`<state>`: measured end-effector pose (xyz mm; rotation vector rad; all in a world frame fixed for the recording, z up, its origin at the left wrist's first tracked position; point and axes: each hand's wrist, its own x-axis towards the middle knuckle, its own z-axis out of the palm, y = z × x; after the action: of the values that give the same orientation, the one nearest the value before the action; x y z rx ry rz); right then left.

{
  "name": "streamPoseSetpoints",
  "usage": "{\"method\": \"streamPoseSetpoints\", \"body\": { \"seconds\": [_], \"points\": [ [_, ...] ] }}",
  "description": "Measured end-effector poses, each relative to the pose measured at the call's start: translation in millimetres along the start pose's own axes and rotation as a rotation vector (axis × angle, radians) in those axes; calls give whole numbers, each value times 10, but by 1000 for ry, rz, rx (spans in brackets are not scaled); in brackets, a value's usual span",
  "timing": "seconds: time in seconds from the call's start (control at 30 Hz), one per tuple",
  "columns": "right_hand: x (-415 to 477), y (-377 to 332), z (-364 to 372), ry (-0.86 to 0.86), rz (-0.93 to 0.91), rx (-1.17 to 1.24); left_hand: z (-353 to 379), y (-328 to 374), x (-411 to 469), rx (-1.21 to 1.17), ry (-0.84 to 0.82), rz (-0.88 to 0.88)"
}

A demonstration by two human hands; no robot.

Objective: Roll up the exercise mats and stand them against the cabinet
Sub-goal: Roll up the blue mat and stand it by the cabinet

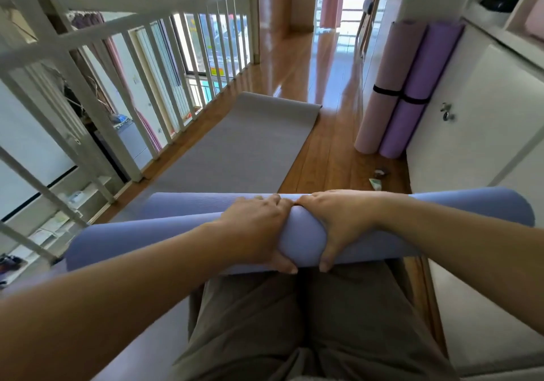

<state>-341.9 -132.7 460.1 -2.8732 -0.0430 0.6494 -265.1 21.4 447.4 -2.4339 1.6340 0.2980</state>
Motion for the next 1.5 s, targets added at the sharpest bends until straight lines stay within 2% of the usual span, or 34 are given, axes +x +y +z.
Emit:
{"method": "streamPoseSetpoints", "body": {
  "seconds": [0.07, 0.17, 0.27, 0.33, 0.4, 0.47, 0.53, 0.67, 0.73, 0.83, 0.93, 1.07, 1.2, 1.33, 1.5],
  "points": [
    [-6, -16, 5, 29, 35, -35, -43, -83, 50, -139, -10, -16],
    [-94, -84, 205, 242, 84, -242, -113, -221, 180, -279, -136, -3],
    [-87, -78, 292, 336, 81, -248, -156, -244, 270, -250, -191, 2],
    [-36, -29, 180, 292, 69, -200, -125, -174, 262, -87, -104, -32],
    [30, 26, 41, 211, 62, -149, 5, -75, 217, 72, 55, -38],
    [85, 70, -34, 146, 63, -152, 126, -50, 185, 76, 194, -24],
    [93, 92, -7, 173, 79, -186, 119, -117, 204, 7, 224, -14],
    [51, 140, 345, 548, 34, -394, -54, -262, 335, -157, 32, -31],
    [94, 195, 451, 694, 5, -321, -135, -301, 413, -183, -59, -35],
    [145, 191, 311, 597, 38, -279, -134, -247, 433, -71, -32, -101],
    [140, 224, 244, 534, 57, -271, 117, -67, 317, 155, 187, -142],
    [144, 211, 245, 507, 63, -286, 200, -62, 320, 130, 309, -161],
    [106, 148, 9, 437, 59, -335, -23, -76, 273, 33, 263, -155],
    [-150, -6, -128, 453, -6, -343, -259, -8, 19, 27, 244, -117],
    [-470, -229, 212, 345, 10, -267, -81, 286, -270, 50, 131, -40]
  ]
}}
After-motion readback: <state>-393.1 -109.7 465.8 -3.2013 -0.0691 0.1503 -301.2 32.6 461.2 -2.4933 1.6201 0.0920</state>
